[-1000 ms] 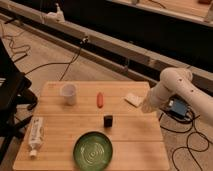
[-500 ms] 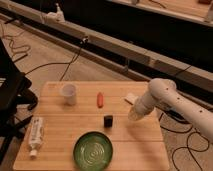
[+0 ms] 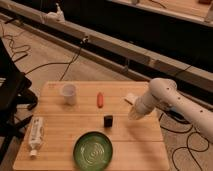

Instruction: Knock the eraser over

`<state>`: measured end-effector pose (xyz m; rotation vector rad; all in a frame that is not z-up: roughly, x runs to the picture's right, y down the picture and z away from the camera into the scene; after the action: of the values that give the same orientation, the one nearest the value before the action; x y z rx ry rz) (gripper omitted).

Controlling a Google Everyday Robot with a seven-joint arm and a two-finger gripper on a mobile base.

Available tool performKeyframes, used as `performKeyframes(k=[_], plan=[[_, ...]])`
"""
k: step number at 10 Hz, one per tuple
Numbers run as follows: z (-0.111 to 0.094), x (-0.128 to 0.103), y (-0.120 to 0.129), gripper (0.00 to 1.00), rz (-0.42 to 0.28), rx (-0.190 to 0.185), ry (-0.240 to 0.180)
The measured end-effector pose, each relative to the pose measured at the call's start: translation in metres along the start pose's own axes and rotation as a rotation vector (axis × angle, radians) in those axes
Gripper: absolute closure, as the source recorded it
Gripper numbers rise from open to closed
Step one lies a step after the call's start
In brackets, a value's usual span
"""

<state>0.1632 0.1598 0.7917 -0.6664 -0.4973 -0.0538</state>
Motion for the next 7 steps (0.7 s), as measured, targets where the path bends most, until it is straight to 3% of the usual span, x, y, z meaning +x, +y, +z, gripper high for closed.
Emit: performKeyframes(k=[5, 7], plan=[[0.003, -0.023, 0.001, 1.0, -0.052, 0.008, -0.059], [0.013, -0.038, 0.002, 1.0, -0.09, -0.005, -0.087]])
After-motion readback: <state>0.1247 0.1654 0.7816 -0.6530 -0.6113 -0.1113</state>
